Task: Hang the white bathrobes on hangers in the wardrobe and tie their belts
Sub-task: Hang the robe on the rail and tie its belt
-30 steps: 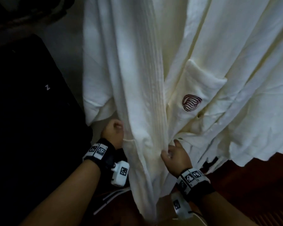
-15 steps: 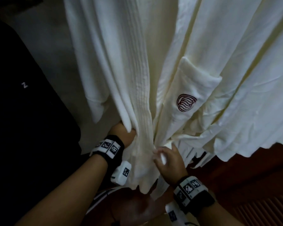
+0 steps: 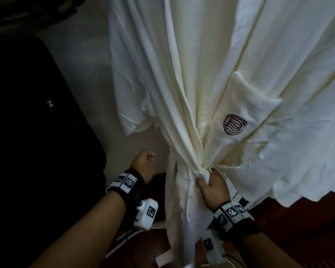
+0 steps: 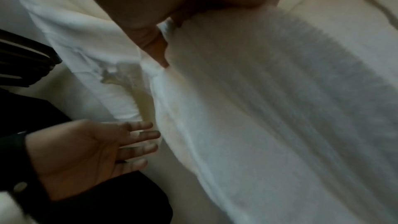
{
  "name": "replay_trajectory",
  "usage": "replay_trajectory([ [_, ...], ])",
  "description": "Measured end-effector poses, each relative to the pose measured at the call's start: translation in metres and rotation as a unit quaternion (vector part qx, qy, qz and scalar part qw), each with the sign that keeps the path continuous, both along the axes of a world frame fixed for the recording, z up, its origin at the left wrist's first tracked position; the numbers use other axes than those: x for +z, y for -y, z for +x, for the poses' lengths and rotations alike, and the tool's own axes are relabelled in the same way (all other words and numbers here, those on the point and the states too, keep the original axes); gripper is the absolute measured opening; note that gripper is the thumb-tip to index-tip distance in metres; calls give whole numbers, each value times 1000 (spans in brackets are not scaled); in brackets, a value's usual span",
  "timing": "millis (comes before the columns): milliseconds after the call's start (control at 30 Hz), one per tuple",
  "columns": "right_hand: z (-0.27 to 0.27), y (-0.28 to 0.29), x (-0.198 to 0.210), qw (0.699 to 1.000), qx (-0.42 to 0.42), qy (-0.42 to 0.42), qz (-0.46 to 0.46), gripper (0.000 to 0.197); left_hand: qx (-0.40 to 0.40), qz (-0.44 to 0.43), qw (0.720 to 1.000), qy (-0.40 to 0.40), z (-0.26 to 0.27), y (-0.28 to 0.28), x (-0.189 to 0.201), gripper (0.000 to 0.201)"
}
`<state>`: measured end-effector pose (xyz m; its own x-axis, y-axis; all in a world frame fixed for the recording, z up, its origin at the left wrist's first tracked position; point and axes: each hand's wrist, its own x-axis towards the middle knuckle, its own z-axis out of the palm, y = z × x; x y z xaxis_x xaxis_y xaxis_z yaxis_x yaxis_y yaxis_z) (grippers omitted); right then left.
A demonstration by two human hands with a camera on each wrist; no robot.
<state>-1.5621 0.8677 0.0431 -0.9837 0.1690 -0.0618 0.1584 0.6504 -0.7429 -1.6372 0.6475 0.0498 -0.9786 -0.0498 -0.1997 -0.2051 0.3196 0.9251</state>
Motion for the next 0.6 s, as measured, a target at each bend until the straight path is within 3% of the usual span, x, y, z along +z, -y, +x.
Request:
replay_trajectory([
  [33,0,-3,-3,1000,-8,-9,-25,51,-43,-53,998,6,1,2,-11,44],
  [100,1,-9,-6,999,-16,-21,-40,67,-104,-73,991,33,5,1,-21,79],
  [167,0,-16,-10,998,-17,-20,-58,75,-145,-62,987,16,7,-8,-17,92],
  [300,1,-25,-6,999,8,-21,-37,74,-186,34,982,17,6,-29,-8,50],
  [400,5,-29,3,999,34,-16,-19,46,-198,-72,977,-24,2,-27,-8,38],
  [500,-1,-54,13,997,65,25,-33,28,-182,-212,960,-16,-10,0,-4,60],
  [533,-4,-67,17,997,69,41,-13,21,-156,-245,957,-18,-17,14,-1,59],
  [600,-13,-95,30,992,65,81,75,13,-100,-299,948,-46,-28,39,15,37],
])
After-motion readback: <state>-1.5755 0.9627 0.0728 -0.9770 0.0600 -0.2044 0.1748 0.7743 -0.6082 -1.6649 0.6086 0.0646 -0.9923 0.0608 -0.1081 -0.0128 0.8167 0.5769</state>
